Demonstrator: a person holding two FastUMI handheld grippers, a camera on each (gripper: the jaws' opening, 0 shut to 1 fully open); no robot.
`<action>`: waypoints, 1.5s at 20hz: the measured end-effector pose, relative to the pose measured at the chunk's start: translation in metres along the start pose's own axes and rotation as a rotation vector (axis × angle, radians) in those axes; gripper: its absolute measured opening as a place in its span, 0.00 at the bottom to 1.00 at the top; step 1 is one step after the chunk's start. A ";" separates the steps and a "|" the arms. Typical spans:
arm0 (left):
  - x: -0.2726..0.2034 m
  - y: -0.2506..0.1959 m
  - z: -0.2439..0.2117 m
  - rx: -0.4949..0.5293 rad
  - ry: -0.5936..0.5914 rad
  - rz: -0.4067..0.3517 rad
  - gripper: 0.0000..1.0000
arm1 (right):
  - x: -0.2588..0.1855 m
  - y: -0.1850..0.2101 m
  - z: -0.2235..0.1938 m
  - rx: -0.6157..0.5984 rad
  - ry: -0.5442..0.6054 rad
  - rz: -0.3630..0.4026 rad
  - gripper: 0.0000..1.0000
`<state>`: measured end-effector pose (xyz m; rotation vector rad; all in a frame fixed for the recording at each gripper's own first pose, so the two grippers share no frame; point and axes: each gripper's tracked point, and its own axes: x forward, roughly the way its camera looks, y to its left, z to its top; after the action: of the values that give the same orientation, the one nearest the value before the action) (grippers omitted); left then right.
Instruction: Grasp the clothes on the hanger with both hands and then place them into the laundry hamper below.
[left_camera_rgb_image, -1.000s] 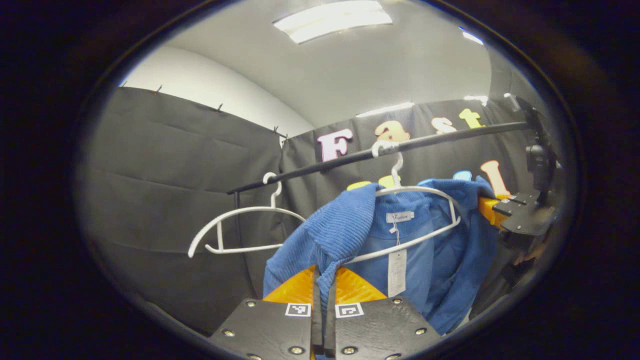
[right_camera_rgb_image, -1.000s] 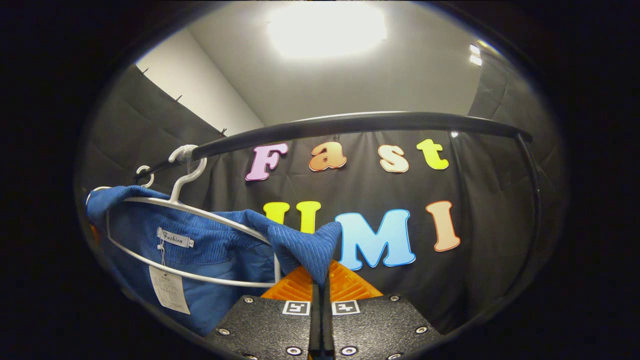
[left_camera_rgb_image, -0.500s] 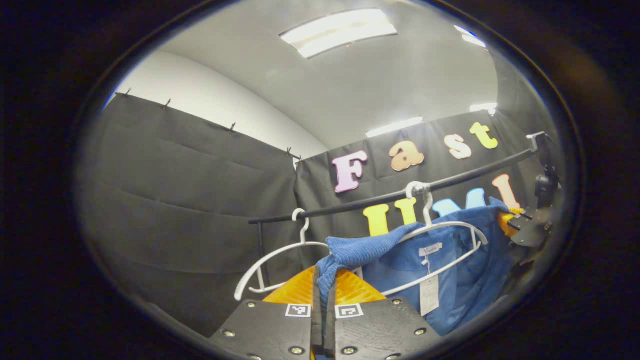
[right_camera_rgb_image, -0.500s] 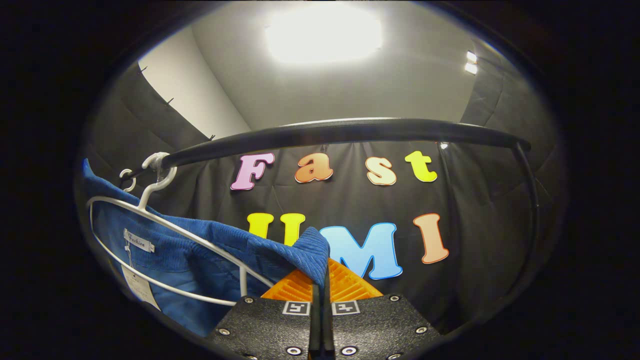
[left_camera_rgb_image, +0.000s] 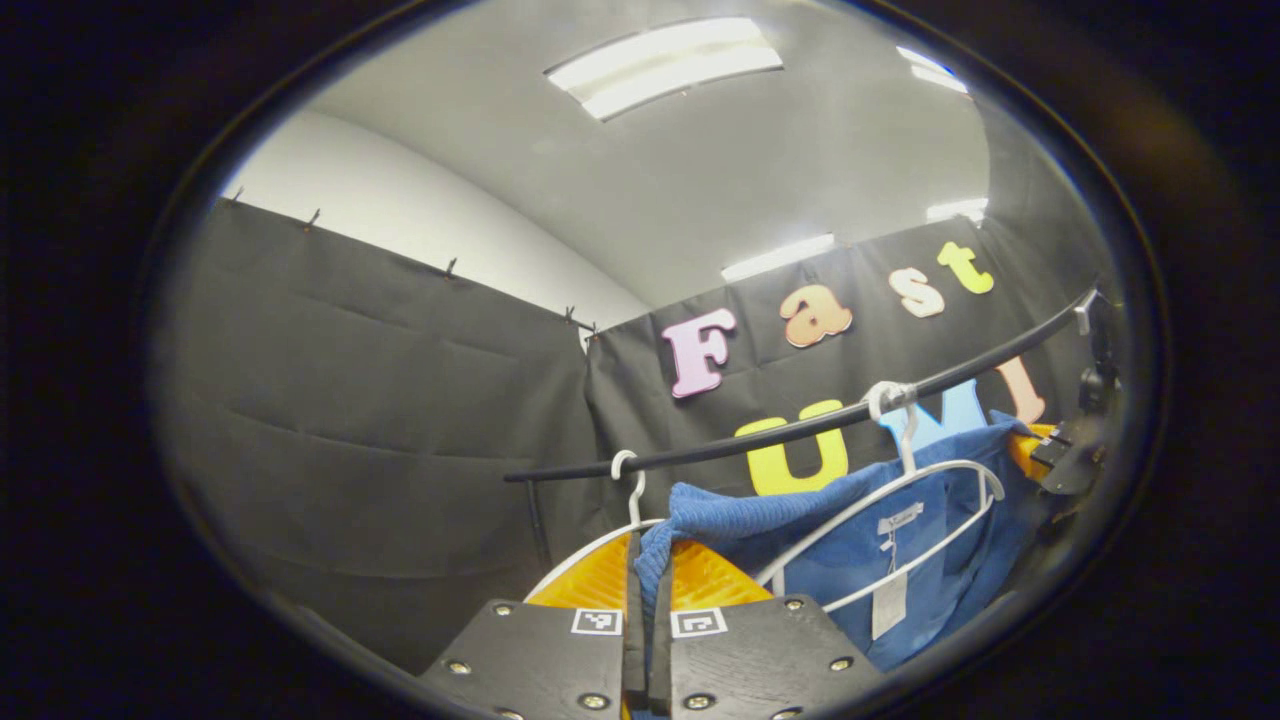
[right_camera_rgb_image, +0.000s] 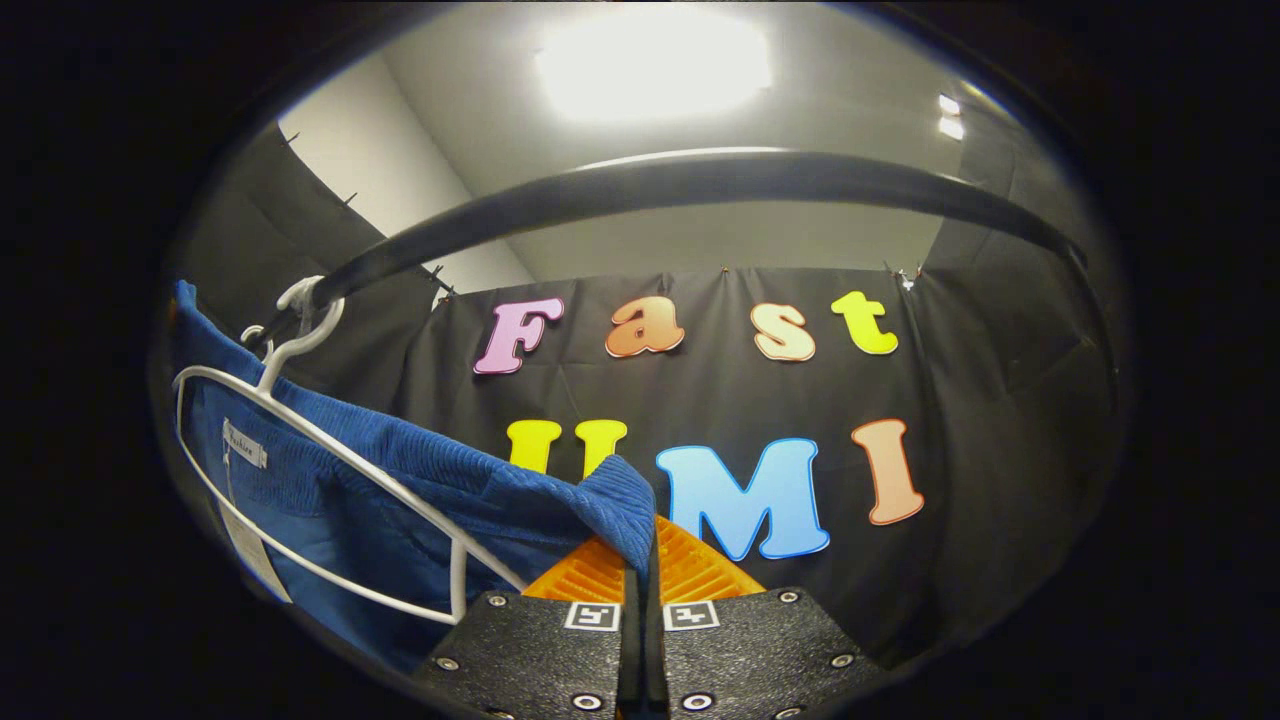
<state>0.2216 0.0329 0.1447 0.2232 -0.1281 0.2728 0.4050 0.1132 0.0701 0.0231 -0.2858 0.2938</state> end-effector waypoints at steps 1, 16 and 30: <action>0.006 0.001 -0.002 0.007 0.001 -0.016 0.07 | 0.003 0.000 -0.007 0.011 0.017 0.009 0.01; 0.013 -0.005 -0.062 -0.067 0.104 -0.119 0.03 | 0.009 0.012 -0.085 0.235 0.256 0.129 0.01; -0.019 -0.005 -0.140 -0.119 0.252 -0.095 0.03 | -0.050 0.027 -0.163 0.238 0.465 0.156 0.01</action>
<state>0.2179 0.0562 0.0053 0.0756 0.1158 0.1958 0.3962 0.1357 -0.1007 0.1651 0.2110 0.4763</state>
